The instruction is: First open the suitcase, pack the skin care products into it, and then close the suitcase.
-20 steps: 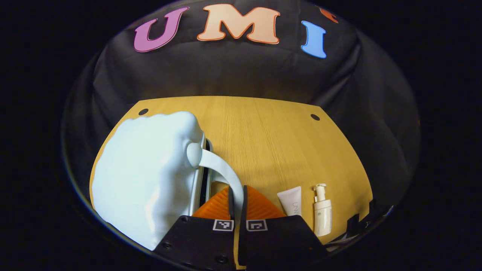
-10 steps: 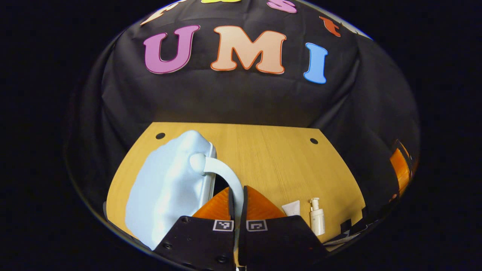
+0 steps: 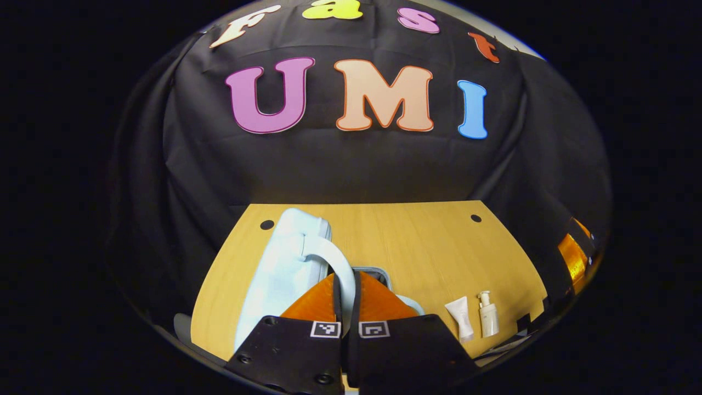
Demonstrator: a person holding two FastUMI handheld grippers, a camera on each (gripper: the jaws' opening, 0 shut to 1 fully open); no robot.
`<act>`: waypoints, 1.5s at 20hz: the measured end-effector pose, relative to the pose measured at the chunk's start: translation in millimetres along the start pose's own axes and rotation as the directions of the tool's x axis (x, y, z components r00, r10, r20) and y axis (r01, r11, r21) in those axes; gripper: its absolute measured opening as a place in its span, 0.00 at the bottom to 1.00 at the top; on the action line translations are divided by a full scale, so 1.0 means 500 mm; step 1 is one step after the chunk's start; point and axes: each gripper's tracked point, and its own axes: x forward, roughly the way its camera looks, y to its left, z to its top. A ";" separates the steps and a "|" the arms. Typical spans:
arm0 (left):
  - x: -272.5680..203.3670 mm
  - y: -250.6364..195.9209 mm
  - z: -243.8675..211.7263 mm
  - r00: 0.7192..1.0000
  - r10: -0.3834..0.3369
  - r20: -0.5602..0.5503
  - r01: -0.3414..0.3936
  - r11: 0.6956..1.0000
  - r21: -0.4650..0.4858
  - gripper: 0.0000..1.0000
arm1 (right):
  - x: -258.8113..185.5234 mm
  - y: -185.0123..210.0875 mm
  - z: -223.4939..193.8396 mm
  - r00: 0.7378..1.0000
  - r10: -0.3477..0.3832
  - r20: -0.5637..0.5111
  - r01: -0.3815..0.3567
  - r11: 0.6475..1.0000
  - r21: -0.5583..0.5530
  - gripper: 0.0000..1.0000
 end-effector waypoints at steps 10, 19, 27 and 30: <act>-0.009 0.227 0.039 0.999 0.042 0.014 -0.042 0.999 0.011 0.00 | 0.042 0.114 -0.033 0.999 -0.034 -0.017 0.035 0.999 0.016 0.99; 0.009 0.502 -0.005 0.986 0.168 -0.002 -0.168 0.983 -0.079 0.00 | 0.078 0.175 -0.020 0.999 -0.032 -0.009 0.032 0.999 -0.029 0.99; 0.082 0.676 -0.198 0.967 0.197 -0.164 -0.240 0.921 -0.306 0.00 | 0.091 0.217 -0.051 0.997 -0.020 -0.075 0.014 0.997 -0.074 1.00; 0.123 0.713 -0.298 0.950 0.191 -0.248 -0.278 0.880 -0.385 0.00 | 0.093 0.230 -0.061 0.995 -0.011 -0.100 0.001 0.995 -0.098 0.99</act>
